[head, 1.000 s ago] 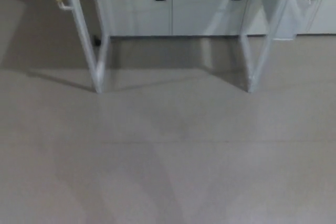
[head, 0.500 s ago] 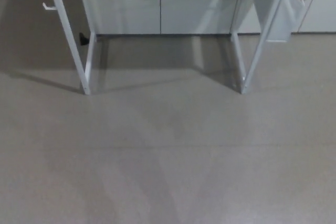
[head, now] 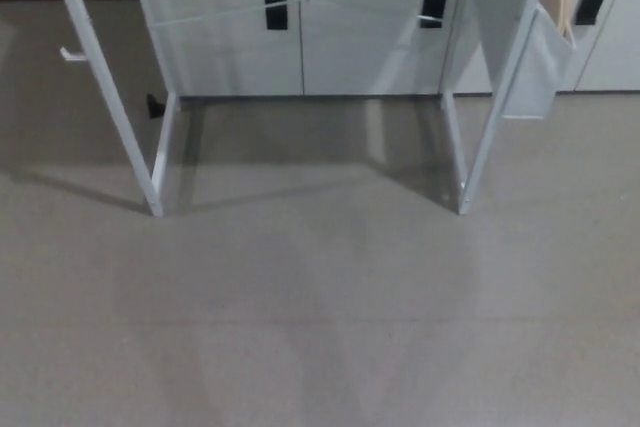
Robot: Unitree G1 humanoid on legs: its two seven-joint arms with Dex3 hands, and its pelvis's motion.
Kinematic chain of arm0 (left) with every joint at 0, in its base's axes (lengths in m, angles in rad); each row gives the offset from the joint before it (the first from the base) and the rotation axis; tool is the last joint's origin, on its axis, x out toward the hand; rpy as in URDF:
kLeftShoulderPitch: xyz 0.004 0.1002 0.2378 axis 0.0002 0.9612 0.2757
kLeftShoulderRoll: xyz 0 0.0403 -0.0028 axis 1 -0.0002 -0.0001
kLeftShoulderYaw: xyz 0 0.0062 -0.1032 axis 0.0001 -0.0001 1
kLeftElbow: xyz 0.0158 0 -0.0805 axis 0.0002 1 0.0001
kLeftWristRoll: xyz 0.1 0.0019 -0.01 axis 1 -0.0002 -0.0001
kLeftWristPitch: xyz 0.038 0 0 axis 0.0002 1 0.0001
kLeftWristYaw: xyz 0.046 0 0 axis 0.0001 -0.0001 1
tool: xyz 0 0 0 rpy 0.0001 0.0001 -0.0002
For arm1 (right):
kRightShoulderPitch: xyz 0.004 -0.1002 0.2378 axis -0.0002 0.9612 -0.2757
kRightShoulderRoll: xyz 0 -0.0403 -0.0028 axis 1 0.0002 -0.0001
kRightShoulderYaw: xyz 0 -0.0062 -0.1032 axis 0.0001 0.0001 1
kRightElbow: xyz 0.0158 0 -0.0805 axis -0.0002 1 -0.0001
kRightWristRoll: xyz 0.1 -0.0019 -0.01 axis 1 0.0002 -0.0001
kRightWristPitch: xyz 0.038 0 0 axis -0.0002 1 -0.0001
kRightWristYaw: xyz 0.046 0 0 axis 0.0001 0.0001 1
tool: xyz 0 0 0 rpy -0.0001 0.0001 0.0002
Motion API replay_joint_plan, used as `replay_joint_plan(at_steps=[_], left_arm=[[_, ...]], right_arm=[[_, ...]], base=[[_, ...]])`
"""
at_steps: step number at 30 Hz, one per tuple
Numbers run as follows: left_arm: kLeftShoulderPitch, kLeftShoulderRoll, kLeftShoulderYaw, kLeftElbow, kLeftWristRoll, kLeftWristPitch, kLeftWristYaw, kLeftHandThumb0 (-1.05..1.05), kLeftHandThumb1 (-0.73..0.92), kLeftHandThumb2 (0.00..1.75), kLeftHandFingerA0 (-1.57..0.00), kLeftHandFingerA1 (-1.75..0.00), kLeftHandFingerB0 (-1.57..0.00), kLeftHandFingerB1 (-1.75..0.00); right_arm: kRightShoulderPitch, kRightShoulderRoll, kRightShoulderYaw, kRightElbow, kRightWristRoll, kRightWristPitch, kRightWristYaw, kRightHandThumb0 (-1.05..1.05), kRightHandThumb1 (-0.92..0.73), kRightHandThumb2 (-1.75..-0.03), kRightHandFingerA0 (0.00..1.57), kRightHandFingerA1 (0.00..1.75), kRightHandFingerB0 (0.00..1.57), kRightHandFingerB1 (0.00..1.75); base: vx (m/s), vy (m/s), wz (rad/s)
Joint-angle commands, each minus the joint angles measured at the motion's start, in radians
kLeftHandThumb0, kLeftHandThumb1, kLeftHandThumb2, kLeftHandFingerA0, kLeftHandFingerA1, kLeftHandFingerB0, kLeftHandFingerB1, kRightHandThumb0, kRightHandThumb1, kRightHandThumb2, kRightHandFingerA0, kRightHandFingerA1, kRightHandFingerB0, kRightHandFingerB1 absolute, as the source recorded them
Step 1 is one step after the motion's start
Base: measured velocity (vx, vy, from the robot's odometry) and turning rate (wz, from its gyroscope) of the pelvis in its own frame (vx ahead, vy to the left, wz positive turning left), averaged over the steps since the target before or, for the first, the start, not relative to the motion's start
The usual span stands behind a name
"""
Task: The robot walk towards a table in front and click the button on the base of the boilling pot using its left middle finger
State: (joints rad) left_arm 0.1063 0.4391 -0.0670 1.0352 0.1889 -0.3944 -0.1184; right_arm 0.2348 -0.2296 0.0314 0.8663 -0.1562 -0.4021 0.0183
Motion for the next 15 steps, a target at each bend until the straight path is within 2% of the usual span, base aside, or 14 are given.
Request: replay_joint_plan(at_steps=[1,7,15], left_arm=[[-0.025,0.022,0.018,0.011,-0.016,0.022,-0.028,-0.19,0.49,0.55,-0.28,-0.42,-0.10,-0.28],[-0.038,0.019,0.059,0.013,-0.056,0.034,-0.086,-0.17,0.50,0.54,-0.28,-0.43,-0.11,-0.28],[-0.026,0.010,0.061,0.023,-0.046,0.032,-0.091,-0.19,0.50,0.55,-0.30,-0.43,-0.11,-0.28]], right_arm=[[-0.037,-0.003,0.004,0.009,-0.007,0.012,-0.008,-0.09,-0.40,-0.85,0.36,0.59,0.20,0.52],[-0.048,0.004,0.001,0.000,0.005,0.040,0.002,-0.09,-0.42,-0.86,0.36,0.58,0.19,0.51],[-0.008,0.001,-0.006,-0.004,0.009,0.026,0.006,-0.08,-0.41,-0.86,0.37,0.59,0.20,0.51]], base=[[0.22,-0.154,0.01],[0.26,-0.015,-0.07],[0.43,0.137,-0.11]])
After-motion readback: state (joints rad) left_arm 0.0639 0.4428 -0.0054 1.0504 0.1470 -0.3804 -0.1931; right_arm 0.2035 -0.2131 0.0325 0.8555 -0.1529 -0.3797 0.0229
